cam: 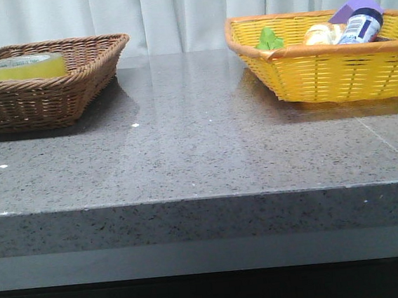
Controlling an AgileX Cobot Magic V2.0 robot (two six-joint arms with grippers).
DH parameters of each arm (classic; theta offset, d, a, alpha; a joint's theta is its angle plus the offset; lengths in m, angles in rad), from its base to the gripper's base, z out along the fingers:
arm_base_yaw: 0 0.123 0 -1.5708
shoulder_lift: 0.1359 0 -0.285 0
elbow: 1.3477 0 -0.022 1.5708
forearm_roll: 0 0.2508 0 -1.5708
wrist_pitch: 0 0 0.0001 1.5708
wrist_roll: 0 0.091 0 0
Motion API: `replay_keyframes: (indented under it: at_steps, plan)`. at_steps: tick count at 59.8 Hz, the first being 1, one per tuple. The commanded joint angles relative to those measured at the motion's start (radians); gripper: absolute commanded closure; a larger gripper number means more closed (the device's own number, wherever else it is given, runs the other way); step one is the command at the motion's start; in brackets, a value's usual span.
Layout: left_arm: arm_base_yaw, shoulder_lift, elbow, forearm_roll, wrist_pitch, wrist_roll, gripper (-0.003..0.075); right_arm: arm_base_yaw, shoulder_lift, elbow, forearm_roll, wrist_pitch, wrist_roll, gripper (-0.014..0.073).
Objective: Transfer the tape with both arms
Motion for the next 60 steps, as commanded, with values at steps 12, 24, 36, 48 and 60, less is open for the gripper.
replay_keyframes:
  at_steps: [12,24,36,48,60]
  plan:
    - [-0.006,-0.004,-0.026,-0.003,-0.075,-0.011,0.0741,-0.006,-0.003,-0.025,0.005,-0.071,0.001,0.0662]
    - [0.033,-0.088,0.135,0.017,-0.3,-0.011,0.0741,-0.006,-0.003,-0.025,0.005,-0.071,0.001,0.0662]
    - [0.206,-0.348,0.492,0.024,-0.67,-0.011,0.0741,-0.006,-0.003,-0.025,0.005,-0.071,0.001,0.0662]
    - [0.346,-0.596,0.776,0.024,-0.882,-0.011,0.0741,-0.006,-0.003,-0.025,0.005,-0.071,0.001,0.0662]
    - [0.421,-0.707,0.886,0.017,-0.936,-0.011,0.0741,-0.006,-0.003,-0.025,0.005,-0.071,0.001,0.0662]
